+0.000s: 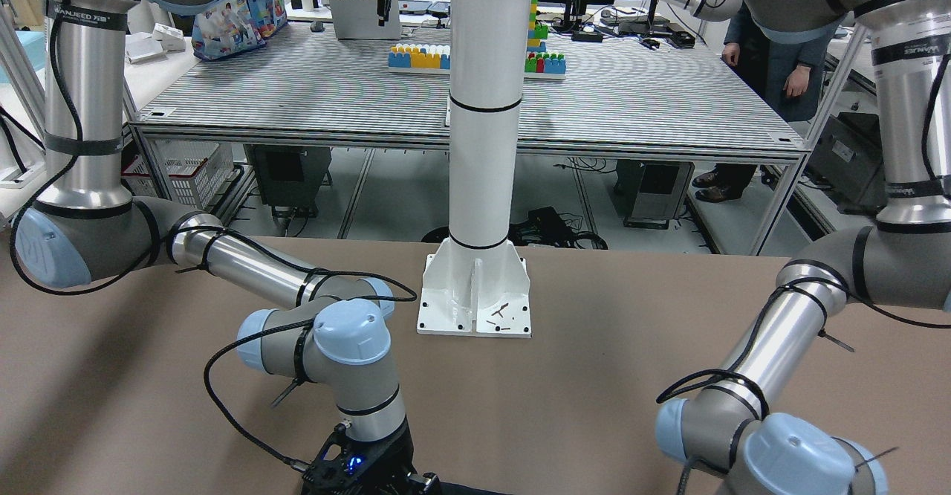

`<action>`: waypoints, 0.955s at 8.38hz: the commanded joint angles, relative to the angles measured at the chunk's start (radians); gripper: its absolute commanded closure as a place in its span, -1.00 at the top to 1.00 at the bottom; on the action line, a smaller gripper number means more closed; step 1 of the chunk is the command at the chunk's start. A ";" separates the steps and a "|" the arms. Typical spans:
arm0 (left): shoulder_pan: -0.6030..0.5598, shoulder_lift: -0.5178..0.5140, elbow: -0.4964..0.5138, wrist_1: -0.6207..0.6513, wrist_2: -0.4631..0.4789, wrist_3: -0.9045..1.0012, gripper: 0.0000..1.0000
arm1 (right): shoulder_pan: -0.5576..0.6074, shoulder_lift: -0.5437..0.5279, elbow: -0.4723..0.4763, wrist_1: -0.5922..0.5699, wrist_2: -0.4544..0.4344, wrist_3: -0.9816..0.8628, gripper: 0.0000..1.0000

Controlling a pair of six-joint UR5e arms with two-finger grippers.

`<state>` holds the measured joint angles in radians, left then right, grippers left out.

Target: Fold clothes

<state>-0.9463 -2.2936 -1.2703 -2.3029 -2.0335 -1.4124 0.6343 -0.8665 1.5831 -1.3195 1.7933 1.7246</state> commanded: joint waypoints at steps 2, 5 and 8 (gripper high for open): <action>-0.023 0.026 -0.001 -0.003 -0.024 0.044 1.00 | -0.004 0.134 -0.209 -0.041 -0.017 -0.118 0.88; -0.020 0.029 0.000 -0.003 -0.011 0.038 1.00 | 0.044 0.138 -0.300 -0.035 -0.029 -0.235 0.87; -0.015 0.025 0.000 -0.004 -0.008 0.027 1.00 | 0.106 0.138 -0.365 -0.017 -0.083 -0.368 0.87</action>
<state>-0.9637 -2.2662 -1.2702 -2.3062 -2.0430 -1.3804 0.6916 -0.7292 1.2488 -1.3469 1.7330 1.4526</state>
